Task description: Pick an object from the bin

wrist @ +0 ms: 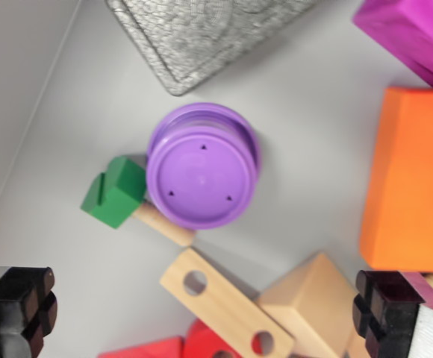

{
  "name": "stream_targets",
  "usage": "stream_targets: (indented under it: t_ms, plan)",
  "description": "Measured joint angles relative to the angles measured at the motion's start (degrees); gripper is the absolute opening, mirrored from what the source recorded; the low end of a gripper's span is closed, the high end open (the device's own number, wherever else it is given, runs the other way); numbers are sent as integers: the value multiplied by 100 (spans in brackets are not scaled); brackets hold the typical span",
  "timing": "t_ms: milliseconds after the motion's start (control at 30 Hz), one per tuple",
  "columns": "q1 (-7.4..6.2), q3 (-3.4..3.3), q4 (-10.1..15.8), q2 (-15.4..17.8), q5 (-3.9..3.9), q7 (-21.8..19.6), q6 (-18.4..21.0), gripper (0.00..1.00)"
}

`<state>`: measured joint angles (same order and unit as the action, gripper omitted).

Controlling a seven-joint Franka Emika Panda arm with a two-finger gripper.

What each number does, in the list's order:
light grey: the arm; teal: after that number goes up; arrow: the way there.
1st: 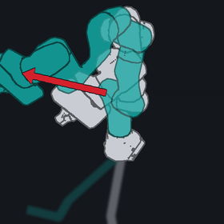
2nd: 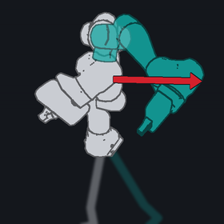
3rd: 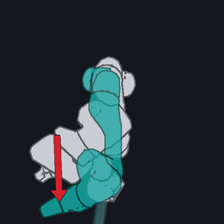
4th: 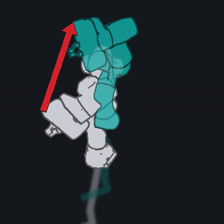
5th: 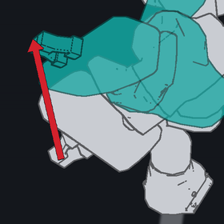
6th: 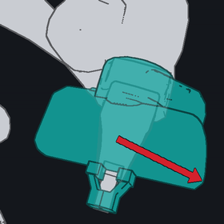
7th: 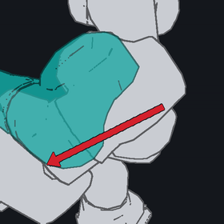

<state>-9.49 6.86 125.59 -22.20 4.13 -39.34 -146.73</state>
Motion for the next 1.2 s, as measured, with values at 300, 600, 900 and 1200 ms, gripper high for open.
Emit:
stream_targets:
  t_ms: [300, 600, 900, 1200]
  plan:
    - [-199, 16, -27, -397, 156, 41, -405, 100]
    - [-209, -9, -127, -532, 187, 40, -640, 100]
    - [-209, -9, -127, -532, 187, 40, -640, 100]
    - [-209, -9, -127, -532, 187, 40, -640, 0]
